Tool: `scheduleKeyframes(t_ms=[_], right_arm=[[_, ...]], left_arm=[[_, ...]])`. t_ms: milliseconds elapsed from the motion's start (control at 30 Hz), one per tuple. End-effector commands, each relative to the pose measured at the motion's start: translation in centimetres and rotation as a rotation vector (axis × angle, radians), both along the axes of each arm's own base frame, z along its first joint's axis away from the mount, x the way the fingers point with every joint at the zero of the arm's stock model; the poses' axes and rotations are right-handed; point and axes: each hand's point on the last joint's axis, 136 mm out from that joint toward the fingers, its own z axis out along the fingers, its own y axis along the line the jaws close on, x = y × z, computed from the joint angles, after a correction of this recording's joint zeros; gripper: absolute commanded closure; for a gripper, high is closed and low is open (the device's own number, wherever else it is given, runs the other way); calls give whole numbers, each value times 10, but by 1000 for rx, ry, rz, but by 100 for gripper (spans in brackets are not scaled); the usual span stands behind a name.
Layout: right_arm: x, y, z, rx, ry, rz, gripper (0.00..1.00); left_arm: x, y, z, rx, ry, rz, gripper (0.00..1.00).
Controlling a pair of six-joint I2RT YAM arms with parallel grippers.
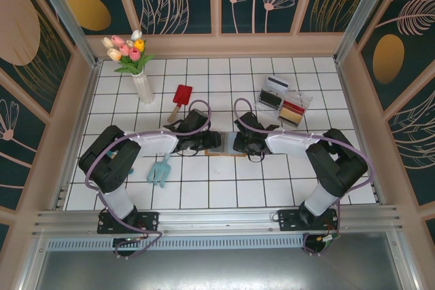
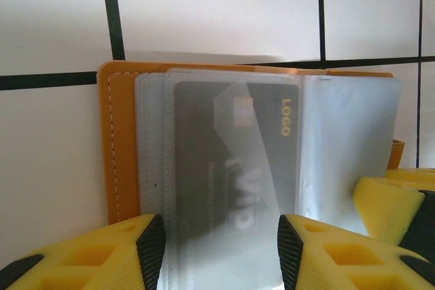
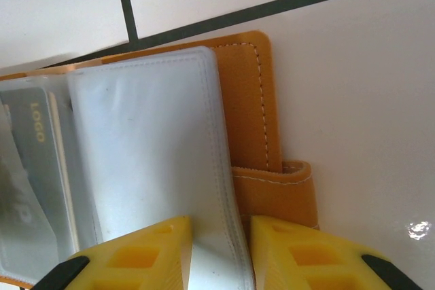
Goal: Take the credit cards out of the card holder
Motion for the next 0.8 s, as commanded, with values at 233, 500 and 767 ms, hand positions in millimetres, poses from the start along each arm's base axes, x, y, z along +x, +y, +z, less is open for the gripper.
scheduleKeyframes(t_ms=[233, 500, 767], right_arm=[[-21, -8, -28, -54, 103, 27, 69], [-21, -8, -28, -56, 103, 27, 69], [-14, -1, -7, -15, 63, 24, 69]], left_arm=[[-8, -7, -13, -5, 61, -41, 48], [-8, -20, 11, -98, 26, -73, 51], [-8, -22, 25, -123, 2, -79, 53]])
